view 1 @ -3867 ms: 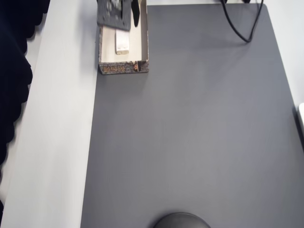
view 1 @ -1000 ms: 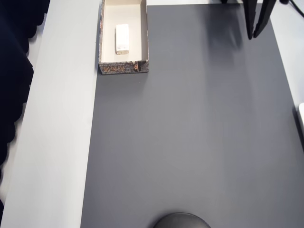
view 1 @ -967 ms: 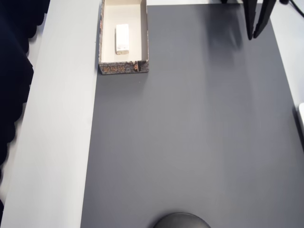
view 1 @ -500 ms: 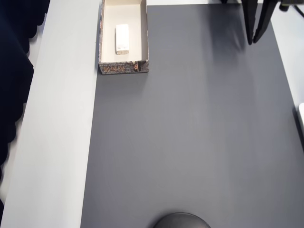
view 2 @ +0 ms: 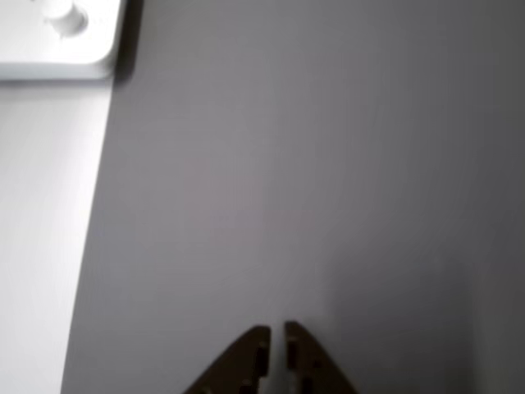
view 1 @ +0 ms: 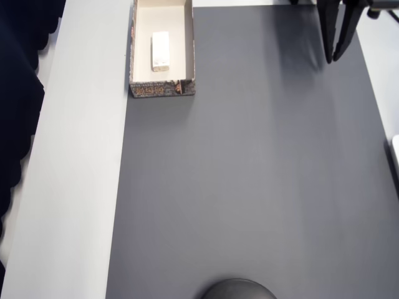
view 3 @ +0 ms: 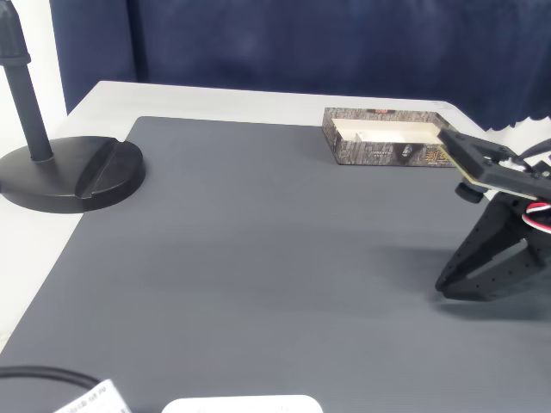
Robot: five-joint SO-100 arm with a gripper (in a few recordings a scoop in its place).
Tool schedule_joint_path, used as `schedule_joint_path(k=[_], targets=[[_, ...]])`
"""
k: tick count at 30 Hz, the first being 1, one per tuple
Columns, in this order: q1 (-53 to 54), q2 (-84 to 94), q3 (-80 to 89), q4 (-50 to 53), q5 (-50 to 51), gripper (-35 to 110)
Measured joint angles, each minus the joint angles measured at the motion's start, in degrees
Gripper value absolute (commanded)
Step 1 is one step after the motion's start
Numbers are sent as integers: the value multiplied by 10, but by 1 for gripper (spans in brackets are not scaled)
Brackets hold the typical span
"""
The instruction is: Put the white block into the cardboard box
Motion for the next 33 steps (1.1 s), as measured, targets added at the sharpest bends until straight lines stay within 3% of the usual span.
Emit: schedule_joint_path(k=[14, 23, 33], targets=[[0, 0, 2, -7, 0, -2], [-7, 0, 2, 71, -43, -2], [-8, 0, 2, 84, -40, -2]])
